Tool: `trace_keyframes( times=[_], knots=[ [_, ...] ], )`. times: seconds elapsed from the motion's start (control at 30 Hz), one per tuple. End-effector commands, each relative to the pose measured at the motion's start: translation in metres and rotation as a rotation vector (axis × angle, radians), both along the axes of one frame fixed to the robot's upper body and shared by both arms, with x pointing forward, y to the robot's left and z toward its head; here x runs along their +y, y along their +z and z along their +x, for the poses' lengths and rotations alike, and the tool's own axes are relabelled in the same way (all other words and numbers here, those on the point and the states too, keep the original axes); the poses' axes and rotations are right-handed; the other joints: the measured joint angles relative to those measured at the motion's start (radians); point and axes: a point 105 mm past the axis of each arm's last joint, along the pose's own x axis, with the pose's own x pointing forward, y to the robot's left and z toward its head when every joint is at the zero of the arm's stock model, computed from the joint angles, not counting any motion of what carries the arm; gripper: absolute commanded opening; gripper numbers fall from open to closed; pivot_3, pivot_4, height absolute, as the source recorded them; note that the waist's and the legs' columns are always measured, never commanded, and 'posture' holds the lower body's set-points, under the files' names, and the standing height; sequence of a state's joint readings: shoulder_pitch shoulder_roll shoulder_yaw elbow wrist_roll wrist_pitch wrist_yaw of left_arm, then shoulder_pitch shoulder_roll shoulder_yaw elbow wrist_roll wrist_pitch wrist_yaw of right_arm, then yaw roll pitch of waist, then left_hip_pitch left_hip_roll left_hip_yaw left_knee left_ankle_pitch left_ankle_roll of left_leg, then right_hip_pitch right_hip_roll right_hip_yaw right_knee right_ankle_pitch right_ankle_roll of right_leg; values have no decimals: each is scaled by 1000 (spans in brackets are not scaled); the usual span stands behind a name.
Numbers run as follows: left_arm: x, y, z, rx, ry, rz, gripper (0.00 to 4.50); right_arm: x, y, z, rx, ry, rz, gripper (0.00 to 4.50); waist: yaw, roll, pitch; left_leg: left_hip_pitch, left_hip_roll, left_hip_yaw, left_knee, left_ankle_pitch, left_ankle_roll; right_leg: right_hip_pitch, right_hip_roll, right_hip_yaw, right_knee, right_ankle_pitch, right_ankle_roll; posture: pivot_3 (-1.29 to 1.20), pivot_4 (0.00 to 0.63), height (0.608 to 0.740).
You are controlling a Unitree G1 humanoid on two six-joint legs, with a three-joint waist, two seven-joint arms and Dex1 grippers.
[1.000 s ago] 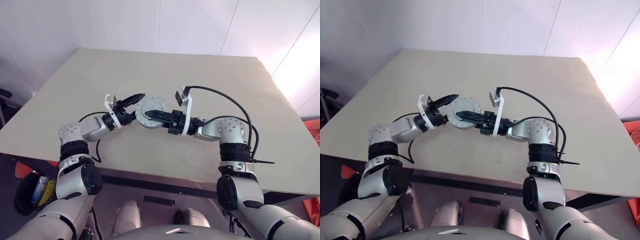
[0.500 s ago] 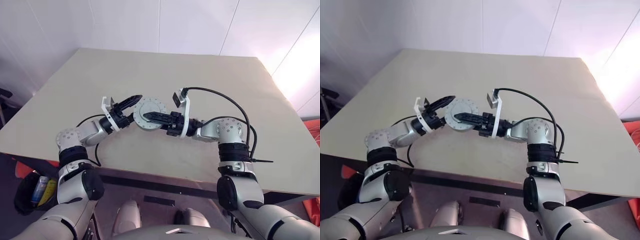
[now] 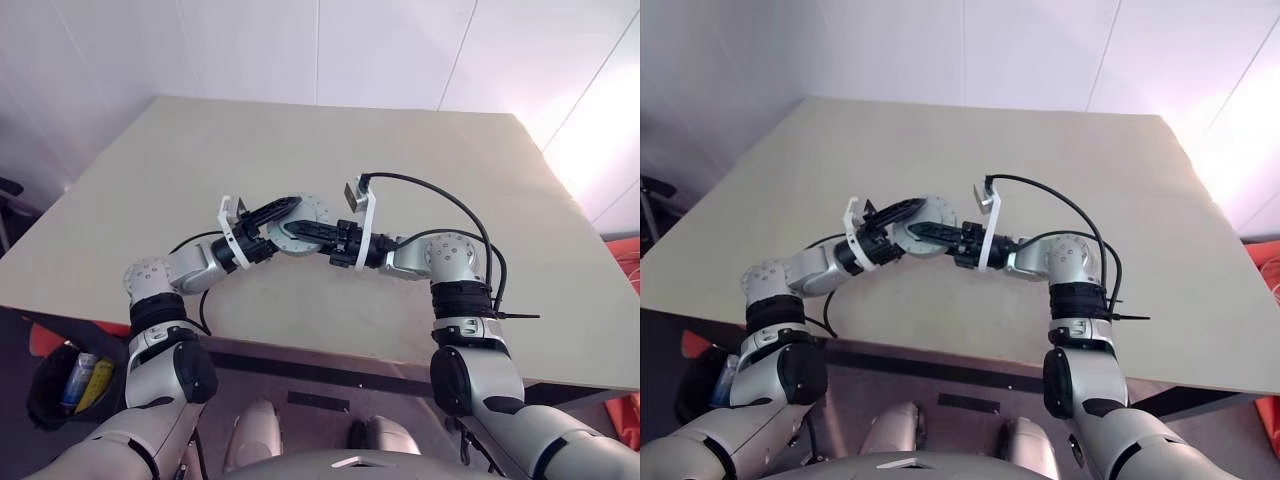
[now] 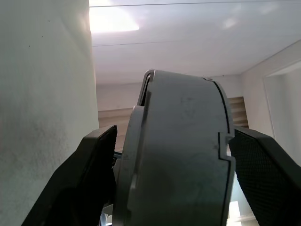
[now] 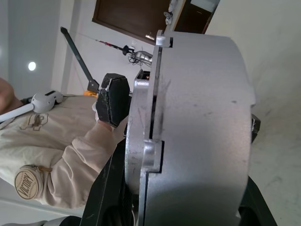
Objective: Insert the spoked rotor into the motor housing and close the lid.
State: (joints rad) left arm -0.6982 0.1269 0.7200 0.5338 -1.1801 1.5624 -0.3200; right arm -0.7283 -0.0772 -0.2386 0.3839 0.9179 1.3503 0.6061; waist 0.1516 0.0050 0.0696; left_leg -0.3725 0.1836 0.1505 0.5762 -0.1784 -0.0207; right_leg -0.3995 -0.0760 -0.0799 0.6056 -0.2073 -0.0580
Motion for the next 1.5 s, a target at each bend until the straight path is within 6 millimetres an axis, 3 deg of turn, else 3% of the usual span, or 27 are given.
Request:
trace_keyframes(
  times=[0.03,0.83,0.93,1.03,1.43,1.5],
  knots=[
    [-3,16,-3,-77,-11,-23,3871,1,14,6,-67,-14,7,2023,0,0,0,0,0,0,0,0,0,0,0,0,0,0,0,0,0,740],
    [11,9,-1,-105,107,50,3871,-8,15,16,-67,-64,2,2023,0,0,0,0,0,0,0,0,0,0,0,0,0,0,0,0,0,740],
    [12,9,1,-102,118,55,3277,-8,16,16,-71,-64,4,2023,0,0,0,0,0,0,0,0,0,0,0,0,0,0,0,0,0,740],
    [12,9,2,-101,126,54,2356,-8,17,16,-72,-67,4,2023,0,0,0,0,0,0,0,0,0,0,0,0,0,0,0,0,0,740],
    [15,9,6,-96,152,31,2256,-10,10,22,-136,-113,-56,2023,0,0,0,0,0,0,0,0,0,0,0,0,0,0,0,0,0,740],
    [15,9,6,-98,155,28,2256,-11,8,23,-146,-117,-61,2754,-1,0,0,0,0,0,0,0,0,0,0,0,0,0,0,0,0,740]
  ],
)
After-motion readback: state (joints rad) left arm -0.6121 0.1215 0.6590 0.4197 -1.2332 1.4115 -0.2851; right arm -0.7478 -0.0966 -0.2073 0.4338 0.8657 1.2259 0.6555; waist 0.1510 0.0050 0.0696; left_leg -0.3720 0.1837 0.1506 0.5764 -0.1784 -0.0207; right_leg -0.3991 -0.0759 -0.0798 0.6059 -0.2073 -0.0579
